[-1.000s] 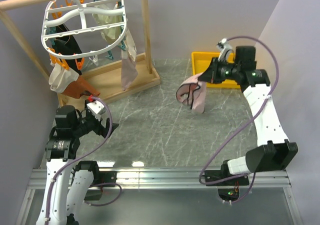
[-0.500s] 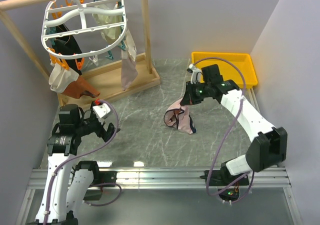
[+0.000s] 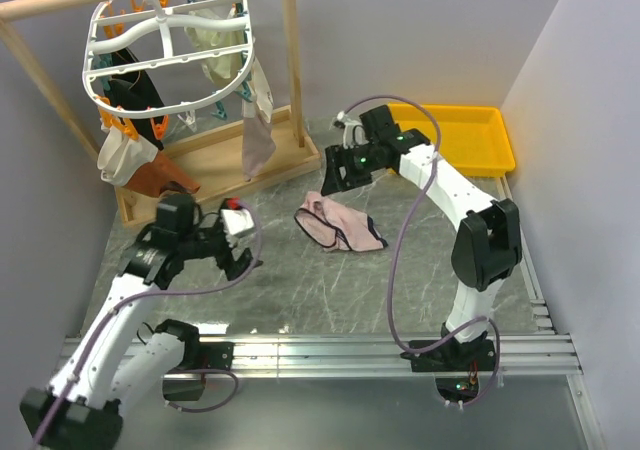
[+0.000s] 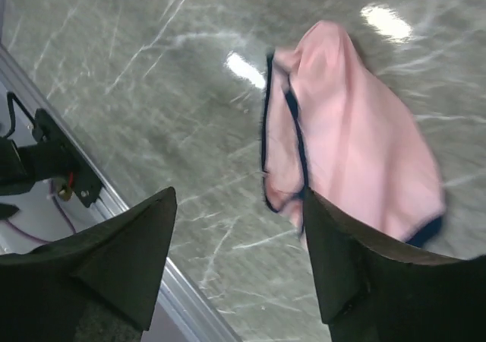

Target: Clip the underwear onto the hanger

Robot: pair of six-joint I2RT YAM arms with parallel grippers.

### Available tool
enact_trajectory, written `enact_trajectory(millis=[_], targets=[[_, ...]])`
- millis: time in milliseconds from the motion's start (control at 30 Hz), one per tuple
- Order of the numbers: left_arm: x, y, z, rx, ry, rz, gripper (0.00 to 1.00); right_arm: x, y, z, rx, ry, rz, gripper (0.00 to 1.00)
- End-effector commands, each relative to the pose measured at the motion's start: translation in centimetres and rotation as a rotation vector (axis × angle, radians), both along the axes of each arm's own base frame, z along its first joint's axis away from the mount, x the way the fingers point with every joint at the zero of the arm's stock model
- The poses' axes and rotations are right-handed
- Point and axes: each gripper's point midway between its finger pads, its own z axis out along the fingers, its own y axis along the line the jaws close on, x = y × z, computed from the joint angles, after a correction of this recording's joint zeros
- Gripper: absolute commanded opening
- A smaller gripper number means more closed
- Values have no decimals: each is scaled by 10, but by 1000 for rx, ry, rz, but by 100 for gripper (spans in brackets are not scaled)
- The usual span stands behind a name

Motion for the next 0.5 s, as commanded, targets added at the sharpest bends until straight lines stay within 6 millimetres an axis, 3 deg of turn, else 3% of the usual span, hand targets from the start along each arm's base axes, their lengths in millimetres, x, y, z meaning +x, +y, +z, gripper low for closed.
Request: enact_trajectory(millis=[0,33,67,100,133,167,200,233,267,300,333,367,400,433,467], targets=[[18,-31,23,25,-170,-97,91,15,-37,51,81,-87,-84,75],[17,-47,14,52,-161,-146,89,18,-47,56,82,-100,-105,76],[20,-59,21,58,-202,-187,89,17,-60,66,83,-118,-130,76],[28,-70,10,98,-185,-206,87,25,-83,71,80,-130,-184,76],[19,-92,8,116,-195,-276,86,26,-94,75,79,-138,-208,76],[25,-108,21,116,-223,-290,84,24,-108,81,81,-151,-236,76],[32,-125,1,166,-175,-305,81,28,-128,83,74,-162,-287,76],[31,-145,-2,195,-189,-324,74,28,-140,84,65,-171,-311,75],[40,-164,16,185,-212,-316,70,22,-150,83,55,-168,-334,75],[46,-181,-8,234,-155,-328,67,21,-160,81,43,-170,-354,75],[45,-199,-7,236,-158,-339,65,19,-175,83,35,-181,-387,74],[58,-213,7,225,-180,-290,65,16,-188,74,28,-157,-416,74],[64,-226,-14,262,-152,-287,64,13,-196,71,28,-152,-435,74],[61,-241,-17,269,-167,-298,64,10,-207,72,37,-153,-462,74],[71,-250,-12,282,-206,-265,65,7,-214,70,39,-145,-481,74]])
